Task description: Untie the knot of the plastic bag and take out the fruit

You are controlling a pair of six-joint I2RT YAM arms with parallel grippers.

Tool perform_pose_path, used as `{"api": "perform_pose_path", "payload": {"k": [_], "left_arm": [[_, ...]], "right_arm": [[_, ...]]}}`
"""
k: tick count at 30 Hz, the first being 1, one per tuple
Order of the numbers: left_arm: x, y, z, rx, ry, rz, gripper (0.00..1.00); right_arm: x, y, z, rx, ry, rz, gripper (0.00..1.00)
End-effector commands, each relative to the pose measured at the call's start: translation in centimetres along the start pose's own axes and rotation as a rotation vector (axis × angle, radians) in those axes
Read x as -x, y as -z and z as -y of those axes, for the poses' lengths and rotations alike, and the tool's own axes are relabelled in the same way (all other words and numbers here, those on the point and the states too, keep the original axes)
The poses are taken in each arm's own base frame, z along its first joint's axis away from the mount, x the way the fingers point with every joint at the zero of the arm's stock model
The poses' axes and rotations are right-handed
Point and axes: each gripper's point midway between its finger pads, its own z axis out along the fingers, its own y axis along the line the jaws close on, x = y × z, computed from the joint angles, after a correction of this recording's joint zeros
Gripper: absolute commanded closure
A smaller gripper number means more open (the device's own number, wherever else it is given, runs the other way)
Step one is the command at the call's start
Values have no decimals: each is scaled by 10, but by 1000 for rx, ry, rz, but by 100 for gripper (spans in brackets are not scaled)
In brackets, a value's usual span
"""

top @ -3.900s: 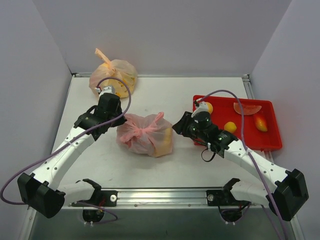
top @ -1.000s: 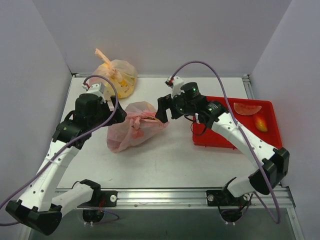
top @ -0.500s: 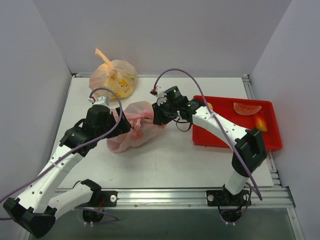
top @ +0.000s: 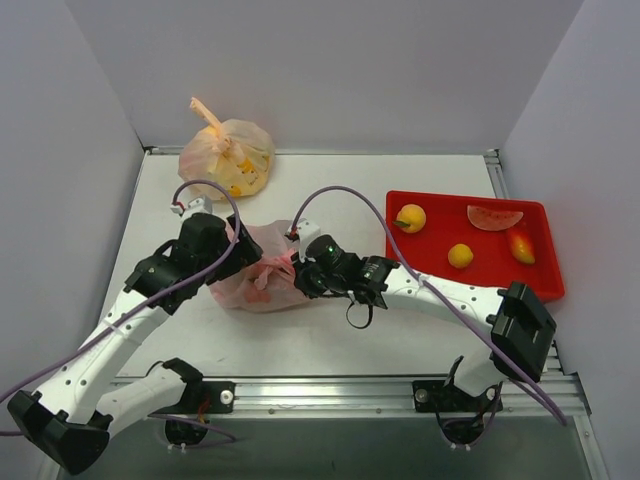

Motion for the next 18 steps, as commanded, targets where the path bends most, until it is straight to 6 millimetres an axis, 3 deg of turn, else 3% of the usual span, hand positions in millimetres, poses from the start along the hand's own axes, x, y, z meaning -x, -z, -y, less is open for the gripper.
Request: {"api": "perform_pose_path", "payload": {"k": [1, 9, 12, 13, 16, 17, 18], "left_arm": [[2, -7, -3, 32, 44, 36, 5], [-22, -28, -9, 77, 36, -17, 23], [-20, -29, -6, 69, 31, 1, 44], [-18, -28, -6, 72, 26, 10, 59], [-9, -25, -8, 79, -13, 46, 85], [-7, -25, -10, 84, -25, 53, 100], [-5, -25, -12, 91, -46, 60, 100]], "right_arm": [[28, 2, -2, -63, -48, 132, 100], [22, -2, -10, -61, -48, 133, 100], [19, -1, -8, -72, -49, 132, 100], [20, 1, -7, -74, -56, 138, 100], [14, 4, 0, -103, -64, 139, 100], [7, 4, 6, -118, -69, 129, 100], [6, 5, 8, -125, -78, 130, 100]]}}
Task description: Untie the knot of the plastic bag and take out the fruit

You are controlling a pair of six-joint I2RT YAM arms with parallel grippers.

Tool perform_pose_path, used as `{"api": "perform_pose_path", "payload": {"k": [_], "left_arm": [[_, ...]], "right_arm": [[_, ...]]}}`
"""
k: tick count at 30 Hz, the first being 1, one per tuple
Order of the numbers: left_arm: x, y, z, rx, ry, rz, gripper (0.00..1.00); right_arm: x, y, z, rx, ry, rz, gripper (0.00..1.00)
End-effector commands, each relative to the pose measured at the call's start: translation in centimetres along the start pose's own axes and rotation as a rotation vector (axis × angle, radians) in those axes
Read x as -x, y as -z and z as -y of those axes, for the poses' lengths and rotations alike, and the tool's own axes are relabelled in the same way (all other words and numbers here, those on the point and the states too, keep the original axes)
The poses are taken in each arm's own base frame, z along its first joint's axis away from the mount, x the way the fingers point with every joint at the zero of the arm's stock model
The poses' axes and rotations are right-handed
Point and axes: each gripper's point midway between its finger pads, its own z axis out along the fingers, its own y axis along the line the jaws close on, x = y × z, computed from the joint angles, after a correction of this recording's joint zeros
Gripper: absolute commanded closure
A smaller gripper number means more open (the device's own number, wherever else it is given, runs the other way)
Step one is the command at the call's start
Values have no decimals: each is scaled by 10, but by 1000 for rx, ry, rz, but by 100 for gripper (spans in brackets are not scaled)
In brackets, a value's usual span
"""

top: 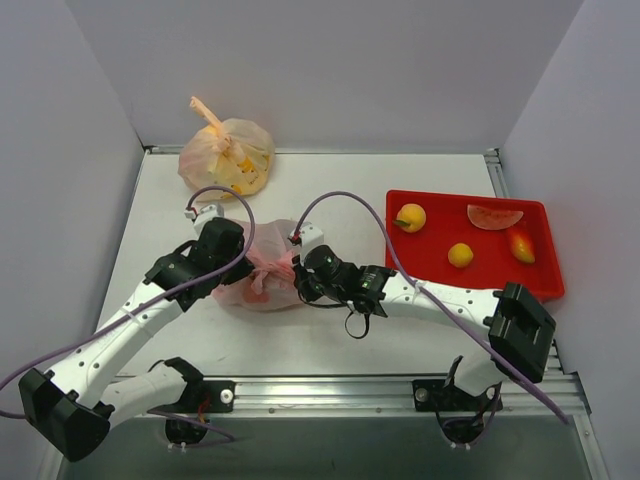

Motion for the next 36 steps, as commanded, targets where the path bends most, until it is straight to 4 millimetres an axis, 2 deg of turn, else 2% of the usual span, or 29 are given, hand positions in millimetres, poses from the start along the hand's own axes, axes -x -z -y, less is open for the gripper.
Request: {"api": "perform_pose_path", "payload": {"k": [1, 5, 6, 8, 9, 11, 12, 13, 15, 20, 22, 23, 24, 25, 26, 29, 30, 32, 33, 35, 36], "left_arm": [[21, 3, 0, 1, -37, 86, 100], [32, 0, -13, 30, -29, 103, 100], [35, 0, -17, 38, -42, 104, 100], [41, 1, -22, 37, -41, 107, 100], [48, 0, -30, 52, -41, 115, 100], [53, -1, -36, 47, -52, 105, 100], [60, -2, -46, 72, -36, 115, 100], [63, -2, -50, 80, -35, 116, 100], [71, -3, -63, 107, -30, 126, 100], [90, -2, -78, 128, -43, 126, 100], [94, 1, -70, 94, -79, 104, 100], [95, 3, -67, 80, -118, 92, 100], [91, 4, -62, 48, -140, 57, 100], [93, 9, -56, 25, -157, 53, 100], [92, 12, -54, 13, -171, 46, 100], [89, 25, -51, -11, -169, 50, 100], [88, 28, -51, -13, -164, 51, 99], [80, 32, -53, -12, -155, 36, 82], [76, 35, -52, -18, -153, 32, 62], [70, 35, -53, -21, -139, 25, 43], [68, 39, -51, -35, -141, 31, 26]], "right_arm": [[10, 11, 13, -55, -55, 65, 100], [5, 17, 35, -109, -140, 75, 100], [-4, 18, 50, -142, -168, 64, 100], [-3, 25, 61, -165, -248, 91, 100], [-11, 27, 75, -195, -288, 85, 100], [-10, 35, 85, -208, -380, 118, 100], [-12, 37, 88, -213, -406, 125, 100], [-18, 42, 96, -225, -430, 132, 100], [-18, 46, 97, -220, -455, 152, 100], [-19, 56, 94, -198, -454, 147, 99], [-12, 61, 88, -161, -409, 147, 90], [-6, 66, 86, -159, -385, 139, 75], [2, 70, 82, -144, -359, 142, 65], [6, 75, 78, -121, -290, 131, 44], [22, 84, 71, -99, -255, 141, 37], [36, 97, 61, -53, -102, 105, 18], [58, 106, 54, -30, -69, 136, 15], [63, 107, 42, 23, -5, 84, 8], [85, 115, 33, 55, 43, 116, 6], [84, 104, 26, 73, 86, 61, 0], [89, 101, 23, 79, 111, 59, 0]]}}
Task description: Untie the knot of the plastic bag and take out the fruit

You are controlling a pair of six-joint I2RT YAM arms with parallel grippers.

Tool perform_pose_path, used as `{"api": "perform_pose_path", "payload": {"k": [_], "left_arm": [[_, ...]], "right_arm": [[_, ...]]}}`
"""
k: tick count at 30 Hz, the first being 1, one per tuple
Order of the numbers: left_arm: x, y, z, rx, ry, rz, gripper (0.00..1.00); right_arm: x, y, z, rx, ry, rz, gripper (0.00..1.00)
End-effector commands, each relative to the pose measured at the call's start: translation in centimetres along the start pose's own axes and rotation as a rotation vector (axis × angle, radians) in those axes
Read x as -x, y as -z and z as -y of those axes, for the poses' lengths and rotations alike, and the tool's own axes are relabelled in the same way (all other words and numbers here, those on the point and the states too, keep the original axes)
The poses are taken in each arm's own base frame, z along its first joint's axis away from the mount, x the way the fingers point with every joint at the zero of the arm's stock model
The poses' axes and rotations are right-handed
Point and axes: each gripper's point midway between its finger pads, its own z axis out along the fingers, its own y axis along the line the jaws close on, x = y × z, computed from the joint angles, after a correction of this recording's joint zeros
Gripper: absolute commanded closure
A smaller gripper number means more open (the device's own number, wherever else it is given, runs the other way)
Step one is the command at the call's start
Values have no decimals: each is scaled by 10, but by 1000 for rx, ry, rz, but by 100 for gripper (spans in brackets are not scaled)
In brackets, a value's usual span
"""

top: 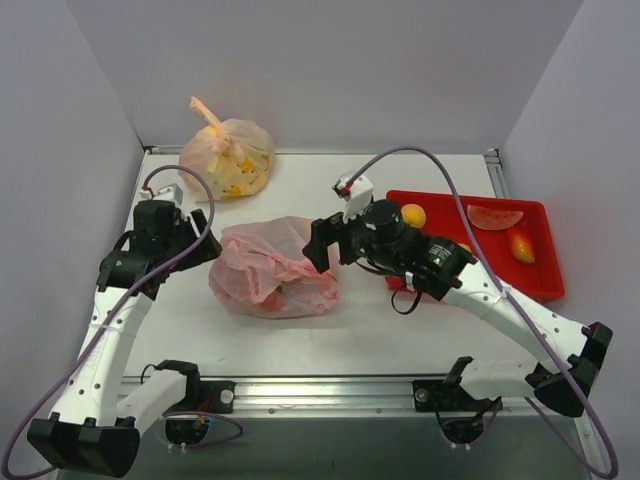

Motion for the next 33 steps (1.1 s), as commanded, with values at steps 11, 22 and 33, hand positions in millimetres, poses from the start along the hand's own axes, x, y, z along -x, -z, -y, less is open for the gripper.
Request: {"api": "perform_pose_path", "payload": {"k": [11, 22, 33], "left_arm": [[-38, 17, 36, -91, -18, -40, 3], [-66, 5, 45, -49, -19, -43, 3], [-73, -7, 68, -17, 14, -6, 2]], "right_arm": [[-34, -99, -25, 35, 158, -271, 0], [-64, -116, 56, -319, 59, -319, 39], [-37, -87, 21, -180, -164, -160, 100]]}}
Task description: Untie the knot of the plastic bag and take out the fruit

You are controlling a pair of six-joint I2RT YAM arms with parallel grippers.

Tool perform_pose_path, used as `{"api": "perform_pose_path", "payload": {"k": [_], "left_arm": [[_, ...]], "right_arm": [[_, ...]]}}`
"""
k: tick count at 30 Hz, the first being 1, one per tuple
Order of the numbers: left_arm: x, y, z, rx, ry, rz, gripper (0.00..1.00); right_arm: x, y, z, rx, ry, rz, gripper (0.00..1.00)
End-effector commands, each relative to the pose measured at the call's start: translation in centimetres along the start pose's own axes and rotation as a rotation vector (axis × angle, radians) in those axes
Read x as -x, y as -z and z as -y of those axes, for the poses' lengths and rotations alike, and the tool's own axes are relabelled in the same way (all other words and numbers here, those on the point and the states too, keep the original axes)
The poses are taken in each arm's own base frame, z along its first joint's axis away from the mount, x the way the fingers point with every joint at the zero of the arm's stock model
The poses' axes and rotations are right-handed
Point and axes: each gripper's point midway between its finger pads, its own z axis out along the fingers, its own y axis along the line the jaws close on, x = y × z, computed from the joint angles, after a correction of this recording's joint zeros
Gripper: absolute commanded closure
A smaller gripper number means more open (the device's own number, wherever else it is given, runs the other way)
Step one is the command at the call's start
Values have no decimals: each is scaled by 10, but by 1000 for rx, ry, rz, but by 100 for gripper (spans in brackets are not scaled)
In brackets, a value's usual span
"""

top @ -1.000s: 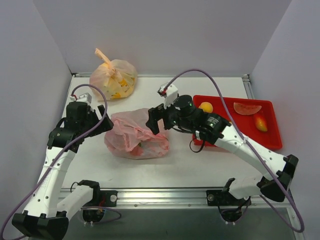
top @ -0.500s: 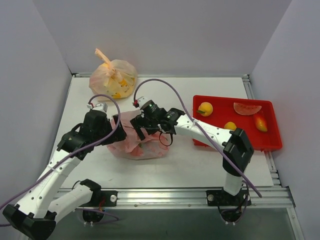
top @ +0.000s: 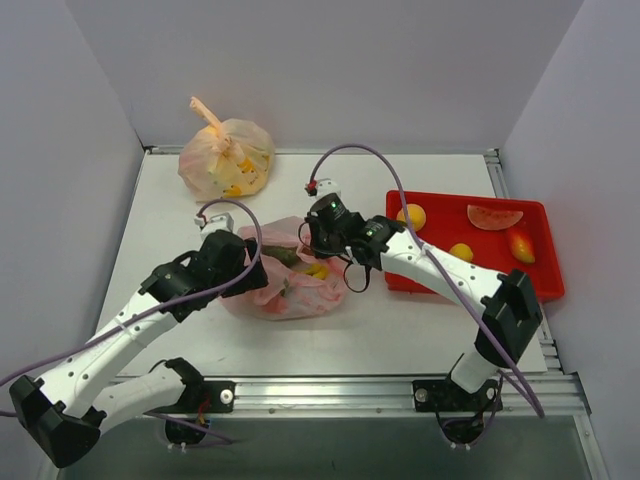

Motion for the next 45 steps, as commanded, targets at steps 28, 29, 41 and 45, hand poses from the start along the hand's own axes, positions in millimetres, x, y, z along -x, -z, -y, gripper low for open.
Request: {"api": "perform_pose_path", "payload": {"k": [28, 29, 41, 45], "left_arm": [[33, -40, 33, 160, 208, 256, 3], [30, -43, 30, 176, 200, 252, 3], [8, -55, -48, 349, 135, 184, 69], [17, -40, -58, 297, 100, 166, 99]], "right_arm": [[-5, 29, -59, 207, -126, 137, 100], [-5, 29, -58, 204, -127, 139, 100], [-6, 12, 39, 0, -238, 153, 100], [-5, -3, 80, -84, -297, 138, 100]]}}
